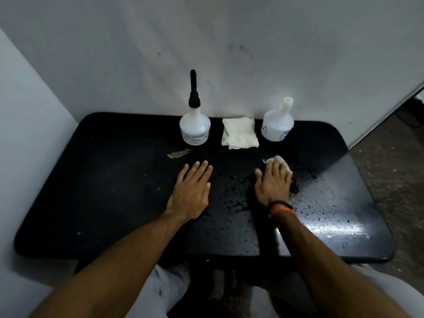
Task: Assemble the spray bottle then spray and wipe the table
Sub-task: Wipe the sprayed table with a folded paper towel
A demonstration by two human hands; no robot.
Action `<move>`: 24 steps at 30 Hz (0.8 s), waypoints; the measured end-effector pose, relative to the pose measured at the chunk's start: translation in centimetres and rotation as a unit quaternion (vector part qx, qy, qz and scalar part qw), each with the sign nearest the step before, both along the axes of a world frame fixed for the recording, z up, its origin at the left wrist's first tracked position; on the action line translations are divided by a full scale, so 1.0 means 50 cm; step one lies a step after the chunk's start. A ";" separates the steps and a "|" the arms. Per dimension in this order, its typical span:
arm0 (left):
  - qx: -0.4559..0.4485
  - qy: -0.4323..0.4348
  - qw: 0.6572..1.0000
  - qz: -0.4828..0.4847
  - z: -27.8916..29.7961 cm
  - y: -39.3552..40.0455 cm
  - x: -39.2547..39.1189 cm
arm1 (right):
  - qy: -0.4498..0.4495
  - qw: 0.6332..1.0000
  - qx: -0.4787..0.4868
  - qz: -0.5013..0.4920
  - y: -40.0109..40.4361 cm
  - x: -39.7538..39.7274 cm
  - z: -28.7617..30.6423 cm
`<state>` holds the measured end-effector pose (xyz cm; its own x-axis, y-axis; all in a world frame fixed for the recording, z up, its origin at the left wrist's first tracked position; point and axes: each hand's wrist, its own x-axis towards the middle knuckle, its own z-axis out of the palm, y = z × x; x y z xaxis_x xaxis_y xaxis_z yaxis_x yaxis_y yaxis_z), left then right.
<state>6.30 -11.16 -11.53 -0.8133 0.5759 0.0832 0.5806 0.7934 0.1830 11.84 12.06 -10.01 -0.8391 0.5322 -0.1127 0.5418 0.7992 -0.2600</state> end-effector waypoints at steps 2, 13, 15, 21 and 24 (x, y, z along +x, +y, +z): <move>0.000 0.003 1.000 0.003 -0.002 -0.001 -0.001 | 0.015 0.997 0.007 0.080 -0.038 -0.045 0.002; 0.022 0.001 1.000 0.003 0.015 -0.001 0.007 | 0.082 0.985 -0.005 0.152 -0.166 0.183 -0.028; 0.019 0.000 1.000 0.003 0.013 0.000 0.006 | 0.066 0.997 0.002 0.026 -0.104 0.200 -0.028; 0.019 -0.005 1.000 0.003 0.009 0.000 0.002 | 0.011 0.989 -0.004 -0.148 0.056 0.081 0.013; 0.021 -0.006 1.000 0.006 0.006 -0.001 0.001 | 0.000 0.997 -0.013 -0.075 0.055 0.001 0.022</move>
<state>6.34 -11.19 -11.25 -0.8211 0.5625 0.0972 0.5687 0.7918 0.2228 11.92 14.80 -8.88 -0.7497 0.6494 -0.1274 0.6553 0.7017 -0.2796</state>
